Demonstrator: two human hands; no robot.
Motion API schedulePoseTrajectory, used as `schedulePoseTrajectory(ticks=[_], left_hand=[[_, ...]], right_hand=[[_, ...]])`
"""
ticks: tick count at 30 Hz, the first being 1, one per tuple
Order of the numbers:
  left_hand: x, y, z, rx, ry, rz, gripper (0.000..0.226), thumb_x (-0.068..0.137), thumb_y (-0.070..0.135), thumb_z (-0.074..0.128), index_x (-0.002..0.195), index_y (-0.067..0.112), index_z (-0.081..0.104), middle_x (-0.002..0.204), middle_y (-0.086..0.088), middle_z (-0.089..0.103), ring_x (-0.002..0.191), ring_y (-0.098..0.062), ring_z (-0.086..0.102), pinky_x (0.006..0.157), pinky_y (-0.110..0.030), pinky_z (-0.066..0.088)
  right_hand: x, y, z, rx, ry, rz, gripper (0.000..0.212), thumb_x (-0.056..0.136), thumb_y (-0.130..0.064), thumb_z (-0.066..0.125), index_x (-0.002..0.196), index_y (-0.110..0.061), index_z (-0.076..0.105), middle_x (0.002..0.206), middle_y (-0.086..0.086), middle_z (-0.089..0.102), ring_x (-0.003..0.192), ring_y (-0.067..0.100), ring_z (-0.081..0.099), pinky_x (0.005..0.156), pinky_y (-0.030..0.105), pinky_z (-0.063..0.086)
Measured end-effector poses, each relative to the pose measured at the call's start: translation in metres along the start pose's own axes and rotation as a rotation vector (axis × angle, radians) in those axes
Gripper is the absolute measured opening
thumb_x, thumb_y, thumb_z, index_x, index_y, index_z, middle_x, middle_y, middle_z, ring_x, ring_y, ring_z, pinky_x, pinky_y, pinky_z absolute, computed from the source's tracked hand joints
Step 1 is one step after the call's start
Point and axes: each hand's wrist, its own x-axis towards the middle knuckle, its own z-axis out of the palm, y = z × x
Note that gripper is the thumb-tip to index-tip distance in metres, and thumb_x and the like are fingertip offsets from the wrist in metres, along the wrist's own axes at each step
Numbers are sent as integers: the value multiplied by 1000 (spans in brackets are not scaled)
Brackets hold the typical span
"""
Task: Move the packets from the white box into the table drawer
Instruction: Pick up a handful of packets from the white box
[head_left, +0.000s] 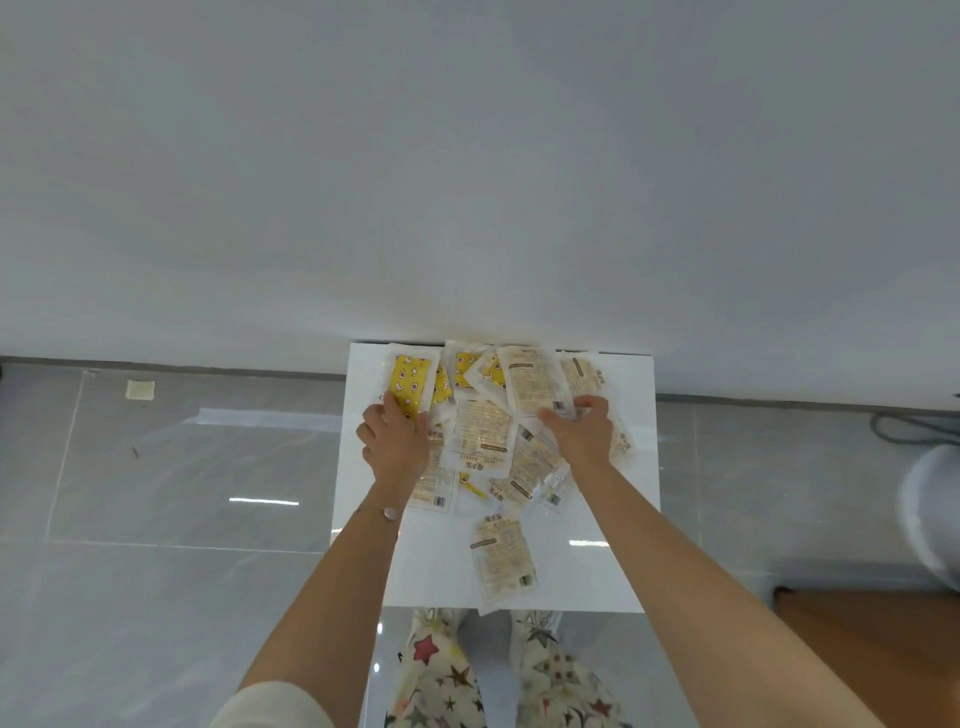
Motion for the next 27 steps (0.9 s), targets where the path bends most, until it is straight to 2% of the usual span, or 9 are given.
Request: schedulePoseTrajectory(ticks=[2, 6, 8, 11, 14, 17, 19, 23, 27], left_hand=[[-5, 1, 5, -15, 1, 7, 61, 94, 38, 54, 144, 13, 31, 146, -16, 25, 132, -36, 25, 106, -49, 33], [-2, 0, 10, -96, -63, -1, 63, 87, 37, 65, 138, 13, 36, 156, -16, 11, 144, -35, 9, 116, -44, 16], [1, 0, 11, -150, -91, -15, 64, 85, 33, 68, 137, 11, 37, 157, -16, 12, 146, -33, 7, 117, -42, 11], [1, -1, 9, -292, -71, -30, 56, 80, 23, 71, 126, 11, 41, 142, -12, 39, 139, -34, 23, 112, -51, 27], [-4, -1, 6, -301, -62, -3, 63, 75, 19, 76, 127, 12, 41, 129, -8, 50, 128, -31, 38, 103, -48, 39], [0, 4, 2, -214, -129, -8, 92, 71, 26, 82, 143, 13, 27, 137, -8, 45, 131, -32, 35, 106, -45, 32], [1, 9, -1, -63, -189, -2, 97, 71, 29, 82, 146, 14, 24, 142, -11, 37, 133, -33, 31, 107, -44, 30], [5, 12, -3, -90, -216, 28, 85, 70, 16, 78, 141, 16, 32, 143, -9, 30, 133, -32, 28, 106, -42, 31], [6, 10, -1, -270, -236, 74, 54, 75, 15, 70, 121, 13, 40, 128, -10, 45, 126, -33, 37, 100, -47, 39]], right_hand=[[1, 2, -3, 85, 5, 17, 56, 76, -18, 79, 117, -16, 41, 122, 12, 54, 92, 25, 59, 68, 31, 50], [-1, 6, -11, 354, -14, 110, 64, 76, 0, 76, 123, -17, 36, 118, 12, 55, 103, 31, 63, 89, 45, 54], [-5, 11, -16, 426, -19, 129, 68, 77, 5, 73, 131, -12, 37, 117, 11, 58, 104, 30, 63, 90, 47, 54], [-11, 25, -28, 454, -41, 141, 58, 81, 7, 67, 132, -7, 43, 120, 12, 60, 99, 27, 62, 75, 35, 53], [-17, 44, -38, 415, -96, 123, 45, 84, 6, 63, 125, -8, 53, 118, 12, 62, 94, 23, 61, 65, 25, 48], [-20, 58, -44, 413, -128, 107, 46, 85, 6, 62, 126, -12, 52, 116, 8, 63, 101, 23, 62, 73, 30, 53], [-19, 66, -44, 419, -134, 115, 46, 85, 6, 61, 126, -14, 53, 119, 9, 63, 108, 26, 62, 85, 39, 54], [-21, 69, -43, 437, -138, 130, 48, 86, 5, 60, 127, -17, 52, 119, 7, 63, 110, 27, 62, 86, 42, 54], [-22, 70, -42, 451, -180, 83, 52, 86, 6, 61, 129, -21, 52, 119, 5, 65, 106, 25, 65, 81, 43, 58]])
